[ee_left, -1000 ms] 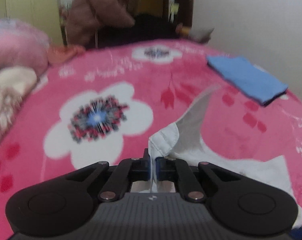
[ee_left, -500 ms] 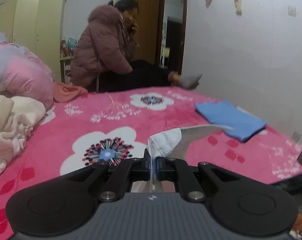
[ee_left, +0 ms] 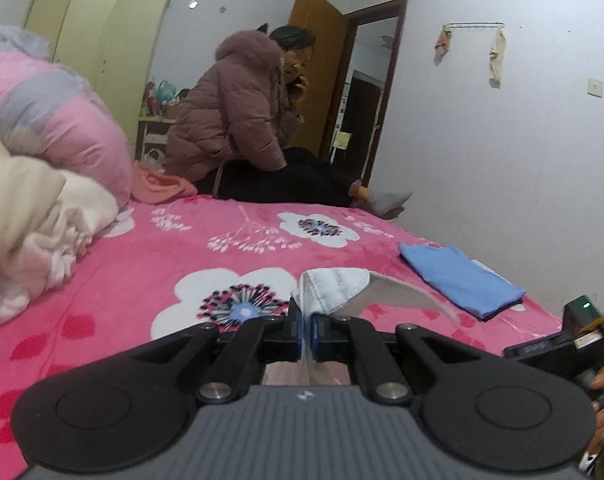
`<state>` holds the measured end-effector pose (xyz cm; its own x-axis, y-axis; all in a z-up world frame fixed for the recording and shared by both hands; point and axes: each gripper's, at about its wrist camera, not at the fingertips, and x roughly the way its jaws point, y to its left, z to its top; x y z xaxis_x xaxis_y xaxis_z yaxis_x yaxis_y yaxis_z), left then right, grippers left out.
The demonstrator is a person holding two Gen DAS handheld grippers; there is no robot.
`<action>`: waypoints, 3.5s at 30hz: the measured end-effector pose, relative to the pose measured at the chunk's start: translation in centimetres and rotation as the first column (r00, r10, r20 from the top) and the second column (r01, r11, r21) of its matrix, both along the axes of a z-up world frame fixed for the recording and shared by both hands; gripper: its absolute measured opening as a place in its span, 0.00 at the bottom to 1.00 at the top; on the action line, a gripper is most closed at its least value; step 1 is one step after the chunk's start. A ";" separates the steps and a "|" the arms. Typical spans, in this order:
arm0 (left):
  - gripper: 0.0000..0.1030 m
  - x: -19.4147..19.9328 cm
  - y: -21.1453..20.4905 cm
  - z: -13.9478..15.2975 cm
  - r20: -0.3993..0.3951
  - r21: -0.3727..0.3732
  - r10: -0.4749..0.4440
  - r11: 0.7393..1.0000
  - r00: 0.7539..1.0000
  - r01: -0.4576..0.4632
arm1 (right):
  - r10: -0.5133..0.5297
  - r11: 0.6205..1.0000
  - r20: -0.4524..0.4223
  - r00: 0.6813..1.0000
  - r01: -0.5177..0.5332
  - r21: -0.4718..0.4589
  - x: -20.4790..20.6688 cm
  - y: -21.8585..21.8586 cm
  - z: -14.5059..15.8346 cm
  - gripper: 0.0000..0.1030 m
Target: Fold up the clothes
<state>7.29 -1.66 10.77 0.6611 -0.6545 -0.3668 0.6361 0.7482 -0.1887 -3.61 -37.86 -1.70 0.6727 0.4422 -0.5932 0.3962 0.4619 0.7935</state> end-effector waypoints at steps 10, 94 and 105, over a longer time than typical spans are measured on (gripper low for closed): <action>0.05 1.4 2.1 -1.2 -0.028 -0.043 0.043 0.998 0.999 -0.044 | 0.250 0.961 0.002 0.968 -0.247 -0.121 2.9 5.4 3.0 0.65; 0.05 -45.7 6.1 34.8 0.759 -0.325 0.268 0.946 0.593 -0.011 | 0.548 -0.061 0.739 0.392 0.900 -0.432 -28.0 5.1 47.0 0.04; 0.05 -41.7 4.4 29.2 0.599 -0.242 0.251 0.962 0.761 -0.127 | 0.497 -0.056 0.655 0.569 0.775 -0.630 -15.6 0.9 42.3 0.04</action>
